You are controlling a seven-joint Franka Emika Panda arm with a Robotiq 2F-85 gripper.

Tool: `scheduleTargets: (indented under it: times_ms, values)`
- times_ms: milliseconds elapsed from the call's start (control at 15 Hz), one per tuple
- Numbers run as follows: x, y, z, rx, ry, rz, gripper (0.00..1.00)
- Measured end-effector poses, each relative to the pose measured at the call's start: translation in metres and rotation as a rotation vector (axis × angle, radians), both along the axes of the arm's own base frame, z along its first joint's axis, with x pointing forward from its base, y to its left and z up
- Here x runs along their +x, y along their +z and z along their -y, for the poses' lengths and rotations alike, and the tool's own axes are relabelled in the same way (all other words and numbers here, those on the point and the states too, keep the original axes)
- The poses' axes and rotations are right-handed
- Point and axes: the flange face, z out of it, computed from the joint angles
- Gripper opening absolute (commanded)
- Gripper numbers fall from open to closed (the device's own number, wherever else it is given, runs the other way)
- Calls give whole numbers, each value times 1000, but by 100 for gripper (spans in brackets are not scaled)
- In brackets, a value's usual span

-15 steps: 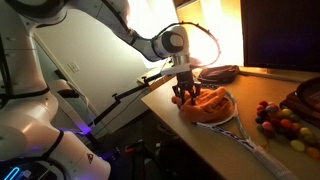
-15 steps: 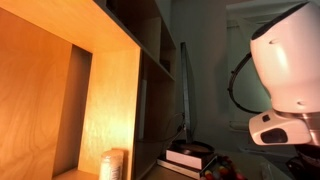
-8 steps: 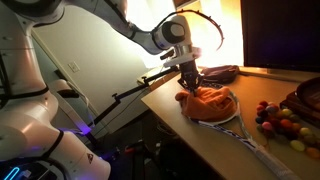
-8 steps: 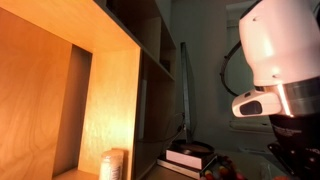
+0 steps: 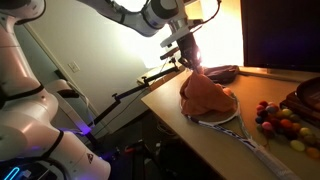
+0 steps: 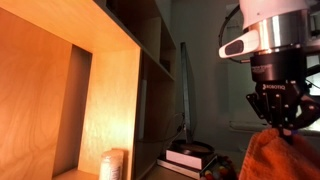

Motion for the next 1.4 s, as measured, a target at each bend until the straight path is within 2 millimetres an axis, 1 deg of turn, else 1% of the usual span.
scheduleTargets:
  times_ms: [200,333,667,867,1067,1400]
  values:
    - [0,35,-12,-1,22,53,5]
    - [-2,54,-26,-6,46,80,5]
    - [-8,94,-65,-37,107,114,5]
    - [-9,117,-83,-72,144,156,5]
    - [-2,137,-92,-99,176,219,5]
    - [20,167,-93,-141,182,325,5]
